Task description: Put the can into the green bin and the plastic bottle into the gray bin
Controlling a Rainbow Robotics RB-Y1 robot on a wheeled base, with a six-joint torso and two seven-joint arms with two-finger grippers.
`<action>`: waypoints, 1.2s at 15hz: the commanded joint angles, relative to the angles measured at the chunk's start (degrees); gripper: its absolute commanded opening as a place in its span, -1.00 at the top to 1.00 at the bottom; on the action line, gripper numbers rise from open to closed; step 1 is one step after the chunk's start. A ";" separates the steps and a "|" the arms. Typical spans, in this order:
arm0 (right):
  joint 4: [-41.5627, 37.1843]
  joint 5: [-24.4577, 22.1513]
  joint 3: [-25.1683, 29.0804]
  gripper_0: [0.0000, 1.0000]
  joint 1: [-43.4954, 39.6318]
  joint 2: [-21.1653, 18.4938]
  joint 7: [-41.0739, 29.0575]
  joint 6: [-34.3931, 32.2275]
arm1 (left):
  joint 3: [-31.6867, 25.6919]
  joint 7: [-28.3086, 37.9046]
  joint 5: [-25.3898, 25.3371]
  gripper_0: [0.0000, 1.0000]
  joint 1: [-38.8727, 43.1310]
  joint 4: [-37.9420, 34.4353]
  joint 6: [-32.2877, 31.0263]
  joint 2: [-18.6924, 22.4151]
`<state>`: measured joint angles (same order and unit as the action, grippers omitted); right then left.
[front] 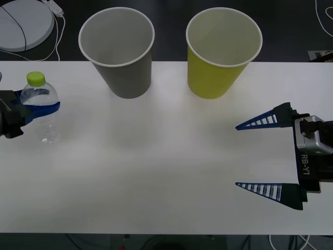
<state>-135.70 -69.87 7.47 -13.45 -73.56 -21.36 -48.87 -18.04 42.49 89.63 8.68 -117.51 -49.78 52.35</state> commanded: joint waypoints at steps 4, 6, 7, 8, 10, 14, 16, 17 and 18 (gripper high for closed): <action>0.00 0.00 0.00 -1.00 0.00 0.00 0.00 0.00 | -1.56 9.63 3.53 1.00 -6.39 0.00 -9.19 3.46; 0.00 0.00 0.00 -1.00 0.00 0.00 0.00 0.00 | -1.56 12.44 4.50 1.00 -8.59 0.00 -11.83 5.04; 0.00 0.00 0.00 -1.00 0.00 0.00 0.00 0.00 | -1.56 14.20 4.94 1.00 -9.99 0.00 -13.50 6.27; 0.00 0.00 0.00 -1.00 0.00 0.00 0.00 0.00 | -1.56 15.52 5.29 1.00 -10.87 0.08 -14.56 7.42; 0.00 0.00 0.00 -1.00 0.00 0.00 0.00 0.00 | -1.48 17.63 5.02 1.00 -12.28 0.08 -16.14 10.67; 0.00 0.00 0.00 -1.00 0.00 0.00 0.00 0.00 | -0.51 18.07 -0.16 1.00 -16.32 4.39 -19.30 15.59; 0.00 0.00 0.00 -1.00 0.00 0.00 0.00 0.00 | 2.04 17.98 -1.65 1.00 -19.05 6.76 -19.57 18.67; 0.00 0.00 0.00 -1.00 0.00 0.00 0.00 0.00 | 4.06 17.89 -2.53 1.00 -20.98 8.26 -19.57 20.16; 0.00 0.00 0.00 -1.00 0.00 0.00 0.00 0.00 | 5.38 17.89 -3.24 1.00 -22.39 9.23 -19.57 21.13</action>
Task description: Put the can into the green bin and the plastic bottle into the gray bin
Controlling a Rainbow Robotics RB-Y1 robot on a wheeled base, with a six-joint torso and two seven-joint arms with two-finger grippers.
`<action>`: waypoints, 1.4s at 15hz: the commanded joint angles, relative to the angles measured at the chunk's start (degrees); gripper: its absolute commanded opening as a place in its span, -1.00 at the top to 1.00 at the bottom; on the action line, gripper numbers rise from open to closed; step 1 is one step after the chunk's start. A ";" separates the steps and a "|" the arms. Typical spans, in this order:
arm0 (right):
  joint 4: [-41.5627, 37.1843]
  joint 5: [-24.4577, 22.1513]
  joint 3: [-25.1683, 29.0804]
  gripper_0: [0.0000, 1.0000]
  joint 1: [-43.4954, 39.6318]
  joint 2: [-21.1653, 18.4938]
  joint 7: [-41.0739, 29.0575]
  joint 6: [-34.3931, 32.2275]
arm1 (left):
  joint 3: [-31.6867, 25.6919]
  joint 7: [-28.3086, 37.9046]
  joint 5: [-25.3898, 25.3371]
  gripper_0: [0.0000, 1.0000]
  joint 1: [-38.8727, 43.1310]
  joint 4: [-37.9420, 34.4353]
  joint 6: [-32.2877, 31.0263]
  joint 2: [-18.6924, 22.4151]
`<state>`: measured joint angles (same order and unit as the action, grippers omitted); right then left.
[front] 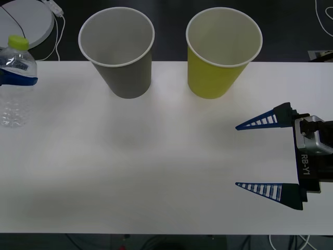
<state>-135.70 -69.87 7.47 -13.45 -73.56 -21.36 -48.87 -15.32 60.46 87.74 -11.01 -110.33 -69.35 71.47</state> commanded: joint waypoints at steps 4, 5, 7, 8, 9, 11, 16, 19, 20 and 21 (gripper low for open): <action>0.00 0.00 0.00 -1.00 0.00 0.00 0.00 0.00 | 7.76 0.01 -2.57 1.00 -8.67 4.86 -1.05 4.56; 0.00 0.00 0.00 -1.00 0.00 0.00 0.00 0.00 | 8.02 0.10 -2.40 1.00 -9.99 5.47 -2.46 4.73; 0.00 0.00 0.00 -1.00 0.00 0.00 0.00 0.00 | 8.20 0.28 -2.31 1.00 -12.54 6.53 -5.44 4.73; 0.00 0.00 0.00 -1.00 0.00 0.00 0.00 0.00 | 8.28 0.37 -2.22 1.00 -13.16 6.70 -6.15 4.82; 0.00 0.00 0.00 -1.00 0.00 0.00 0.00 0.00 | 9.34 0.54 -2.22 1.00 -14.47 7.14 -6.85 4.82; 0.00 0.00 0.00 -1.00 0.00 0.00 0.00 0.00 | 13.12 0.72 -2.22 1.00 -18.08 8.55 -6.94 5.70; 0.00 0.00 0.00 -1.00 0.00 0.00 0.00 0.00 | 24.28 0.19 -2.93 1.00 -30.12 15.05 -7.11 6.05; 0.00 0.00 0.00 -1.00 0.00 0.00 0.00 0.00 | 31.05 0.10 -3.36 1.00 -37.41 18.83 -7.73 6.05; 0.00 0.00 0.00 -1.00 0.00 0.00 0.00 0.00 | 34.21 0.01 -3.45 1.00 -41.11 20.50 -8.70 5.96; 0.00 0.00 0.00 -1.00 0.00 0.00 0.00 0.00 | 37.02 -0.07 -3.45 1.00 -44.45 21.91 -9.66 5.88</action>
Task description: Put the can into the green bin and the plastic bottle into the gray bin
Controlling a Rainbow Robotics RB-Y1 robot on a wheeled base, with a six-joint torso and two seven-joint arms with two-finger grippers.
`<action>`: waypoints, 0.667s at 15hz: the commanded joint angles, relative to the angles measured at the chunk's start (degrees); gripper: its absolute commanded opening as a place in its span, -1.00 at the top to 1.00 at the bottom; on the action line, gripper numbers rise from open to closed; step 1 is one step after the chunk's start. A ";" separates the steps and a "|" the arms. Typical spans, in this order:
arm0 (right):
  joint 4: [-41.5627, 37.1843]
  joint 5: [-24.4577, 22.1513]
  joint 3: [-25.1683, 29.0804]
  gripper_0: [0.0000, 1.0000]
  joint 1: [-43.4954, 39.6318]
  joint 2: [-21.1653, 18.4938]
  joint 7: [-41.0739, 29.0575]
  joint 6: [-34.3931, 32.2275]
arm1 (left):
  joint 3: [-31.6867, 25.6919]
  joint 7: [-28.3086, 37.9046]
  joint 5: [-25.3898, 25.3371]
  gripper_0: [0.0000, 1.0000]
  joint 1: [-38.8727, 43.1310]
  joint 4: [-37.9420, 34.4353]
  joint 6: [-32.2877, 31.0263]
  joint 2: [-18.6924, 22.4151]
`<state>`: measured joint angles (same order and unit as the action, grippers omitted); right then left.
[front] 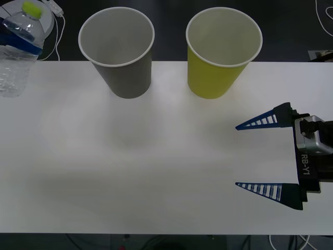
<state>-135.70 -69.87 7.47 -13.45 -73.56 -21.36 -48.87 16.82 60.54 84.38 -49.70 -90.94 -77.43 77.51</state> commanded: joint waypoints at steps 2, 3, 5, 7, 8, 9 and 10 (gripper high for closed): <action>0.00 0.00 0.00 -1.00 0.00 0.00 0.00 0.00 | 9.72 -0.16 -0.09 1.00 -11.38 5.33 -3.08 -0.69; 0.00 0.00 0.00 -1.00 0.00 0.00 0.00 0.00 | 11.83 -0.25 0.00 1.00 -14.02 6.91 -3.60 -1.57; 0.00 0.00 0.00 -1.00 0.00 0.00 0.00 0.00 | 14.46 -0.51 0.08 1.00 -17.53 9.81 -3.96 -3.15; 0.00 0.00 0.00 -1.00 0.00 0.00 0.00 0.00 | 15.43 -0.69 0.52 1.00 -19.56 12.80 -4.13 -5.52; 0.00 0.00 0.00 -1.00 0.00 0.00 0.00 0.00 | 15.52 -0.95 1.14 1.00 -20.61 14.47 -4.75 -7.10; 0.00 0.00 0.00 -1.00 0.00 0.00 0.00 0.00 | 15.43 -1.22 1.93 1.00 -21.75 16.14 -5.54 -8.69; 0.00 0.00 0.00 -1.00 0.00 0.00 0.00 0.00 | 15.43 -1.30 3.42 1.00 -22.72 17.02 -6.42 -9.83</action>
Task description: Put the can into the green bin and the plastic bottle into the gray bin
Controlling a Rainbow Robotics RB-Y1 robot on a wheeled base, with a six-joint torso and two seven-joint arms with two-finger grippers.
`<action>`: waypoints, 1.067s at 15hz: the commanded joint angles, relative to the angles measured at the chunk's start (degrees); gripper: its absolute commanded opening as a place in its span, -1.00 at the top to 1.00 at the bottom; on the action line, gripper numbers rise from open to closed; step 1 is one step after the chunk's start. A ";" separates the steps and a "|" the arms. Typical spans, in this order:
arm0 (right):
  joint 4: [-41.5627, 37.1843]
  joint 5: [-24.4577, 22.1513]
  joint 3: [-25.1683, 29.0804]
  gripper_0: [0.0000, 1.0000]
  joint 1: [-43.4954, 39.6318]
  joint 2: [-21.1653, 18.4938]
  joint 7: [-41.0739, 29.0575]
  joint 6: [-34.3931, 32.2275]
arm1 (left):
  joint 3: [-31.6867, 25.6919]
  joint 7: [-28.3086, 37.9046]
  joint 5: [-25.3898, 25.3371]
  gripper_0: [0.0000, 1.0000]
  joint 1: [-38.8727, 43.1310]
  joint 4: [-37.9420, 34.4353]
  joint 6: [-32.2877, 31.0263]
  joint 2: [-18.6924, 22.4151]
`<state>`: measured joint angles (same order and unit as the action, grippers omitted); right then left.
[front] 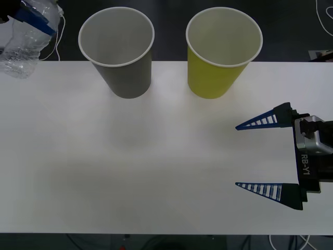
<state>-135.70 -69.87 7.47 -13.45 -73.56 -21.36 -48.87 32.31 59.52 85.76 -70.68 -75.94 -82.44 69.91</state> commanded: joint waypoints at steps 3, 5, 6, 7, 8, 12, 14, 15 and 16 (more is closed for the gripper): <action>0.00 0.00 0.00 -1.00 0.00 0.00 0.00 0.00 | 0.04 -0.28 7.58 1.00 -5.17 5.97 -3.34 -7.24; 0.00 0.00 0.00 -1.00 0.00 0.00 0.00 0.00 | -0.05 -0.37 8.38 1.00 -6.31 9.05 -3.25 -9.79; 0.00 0.00 0.00 -1.00 0.00 0.00 0.00 0.00 | 0.04 -0.37 8.90 1.00 -7.19 10.54 -3.34 -11.02; 0.00 0.00 0.00 -1.00 0.00 0.00 0.00 0.00 | 0.04 -0.46 9.34 1.00 -7.89 11.78 -3.25 -12.08; 0.00 0.00 0.00 -1.00 0.00 0.00 0.00 0.00 | 1.70 -0.46 9.78 1.00 -9.56 13.18 -3.25 -12.96; 0.00 0.00 0.00 -1.00 0.00 0.00 0.00 0.00 | 15.77 -0.37 8.46 1.00 -21.08 20.21 -2.72 -15.86; 0.00 0.00 0.00 -1.00 0.00 0.00 0.00 0.00 | 17.96 -0.02 8.11 1.00 -24.15 24.78 -2.55 -18.49; 0.00 0.00 0.00 -1.00 0.00 0.00 0.00 0.00 | 17.88 -0.19 8.11 1.00 -24.77 27.24 -2.37 -19.99; 0.00 0.00 0.00 -1.00 0.00 0.00 0.00 0.00 | 17.96 -0.28 8.29 1.00 -25.21 29.00 -2.02 -21.04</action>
<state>-135.70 -69.88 7.47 -13.45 -73.56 -21.36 -48.87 50.22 59.32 93.92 -95.54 -48.33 -84.74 49.67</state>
